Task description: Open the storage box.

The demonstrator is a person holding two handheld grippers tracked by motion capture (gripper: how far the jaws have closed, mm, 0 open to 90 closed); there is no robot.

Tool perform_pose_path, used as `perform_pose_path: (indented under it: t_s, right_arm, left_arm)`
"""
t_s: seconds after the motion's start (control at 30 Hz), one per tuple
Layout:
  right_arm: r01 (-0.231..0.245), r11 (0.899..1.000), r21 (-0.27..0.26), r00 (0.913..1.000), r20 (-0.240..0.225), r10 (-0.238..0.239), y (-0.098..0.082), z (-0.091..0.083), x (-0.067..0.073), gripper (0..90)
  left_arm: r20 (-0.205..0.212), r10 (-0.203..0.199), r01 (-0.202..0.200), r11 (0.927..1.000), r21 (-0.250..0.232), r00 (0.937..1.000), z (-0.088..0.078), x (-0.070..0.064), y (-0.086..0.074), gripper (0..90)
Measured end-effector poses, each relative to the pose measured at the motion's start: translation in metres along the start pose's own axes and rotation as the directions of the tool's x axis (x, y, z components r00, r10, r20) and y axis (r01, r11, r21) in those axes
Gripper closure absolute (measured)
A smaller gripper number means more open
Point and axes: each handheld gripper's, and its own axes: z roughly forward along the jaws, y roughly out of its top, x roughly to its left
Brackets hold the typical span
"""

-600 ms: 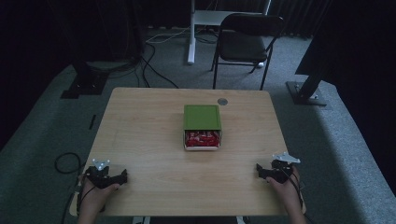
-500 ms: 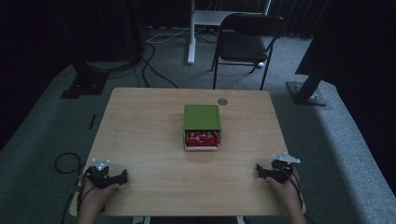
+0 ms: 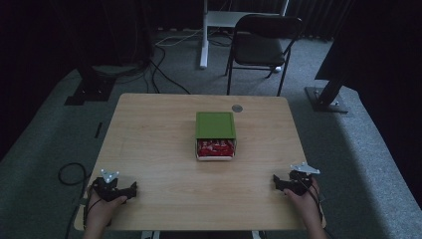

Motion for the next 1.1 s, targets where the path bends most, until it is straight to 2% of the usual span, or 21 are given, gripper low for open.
perform_pose_path:
  t_s: [0.2,0.33,0.57,0.67,0.93,1.1]
  right_arm:
    - [0.0,1.0,0.0,1.0,0.0,0.0,0.0,0.0,0.0,10.8]
    - [0.0,1.0,0.0,1.0,0.0,0.0,0.0,0.0,0.0,10.8]
    - [0.0,1.0,0.001,1.0,0.0,0.0,0.0,0.0,0.0,10.7]
    - [0.0,1.0,0.001,1.0,0.0,0.0,0.0,0.0,0.0,10.7]
    - [0.0,1.0,0.0,1.0,0.0,0.0,0.0,0.0,0.0,10.7]
    - [0.0,1.0,0.0,1.0,0.0,0.0,0.0,0.0,0.0,10.7]
  left_arm:
    - [0.03,-0.01,0.011,0.9995,-0.029,0.9995,0.0,-0.004,0.002,0.8]
    - [0.012,0.014,-0.014,0.9992,-0.036,0.9998,-0.001,-0.008,0.006,0.8]
    - [0.032,0.059,-0.058,0.9975,-0.04,0.9977,-0.001,-0.02,0.011,0.8]
    - [0.035,0.095,-0.094,0.9948,-0.038,0.9948,0.0,-0.027,0.014,0.8]
    - [0.055,0.149,-0.146,0.988,-0.049,0.9873,-0.001,-0.043,0.019,1.8]
    - [0.066,0.186,-0.183,0.9816,-0.056,0.9803,-0.002,-0.054,0.025,1.9]
